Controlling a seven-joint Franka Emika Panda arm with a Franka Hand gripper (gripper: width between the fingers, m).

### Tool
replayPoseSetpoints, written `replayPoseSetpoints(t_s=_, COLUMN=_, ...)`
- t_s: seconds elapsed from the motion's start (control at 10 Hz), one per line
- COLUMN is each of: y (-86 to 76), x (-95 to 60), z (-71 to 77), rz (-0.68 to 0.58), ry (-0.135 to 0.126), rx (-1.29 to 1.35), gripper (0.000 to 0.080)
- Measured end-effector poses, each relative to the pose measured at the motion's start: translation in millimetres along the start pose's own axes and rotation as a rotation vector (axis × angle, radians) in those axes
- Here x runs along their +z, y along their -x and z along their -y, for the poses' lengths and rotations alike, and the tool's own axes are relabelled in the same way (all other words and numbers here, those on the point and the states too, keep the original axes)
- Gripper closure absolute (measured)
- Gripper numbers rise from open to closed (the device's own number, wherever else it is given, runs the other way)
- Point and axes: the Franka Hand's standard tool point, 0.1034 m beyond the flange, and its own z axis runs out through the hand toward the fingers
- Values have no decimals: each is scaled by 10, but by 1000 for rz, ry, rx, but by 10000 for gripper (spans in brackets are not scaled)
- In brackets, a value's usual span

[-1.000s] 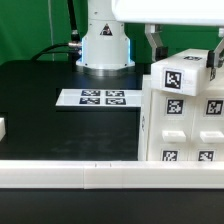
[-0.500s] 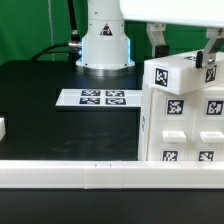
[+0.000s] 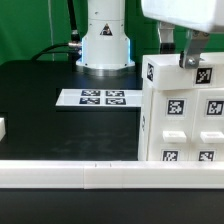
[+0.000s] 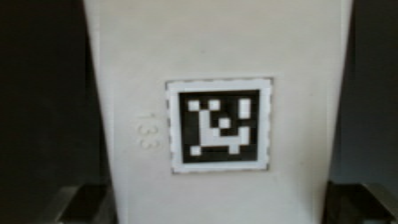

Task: Assemble cabinet

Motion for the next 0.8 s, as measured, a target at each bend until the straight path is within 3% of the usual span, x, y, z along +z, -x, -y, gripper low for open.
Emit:
replayPoseSetpoints(t_s=0.5, y=5, x=-19, z=-86, rz=-11, ry=37, rx=408, gripper=239)
replayPoseSetpoints(t_s=0.8, y=39, x=-17, z=-99, rz=5, ry=43, rx=446, gripper=239)
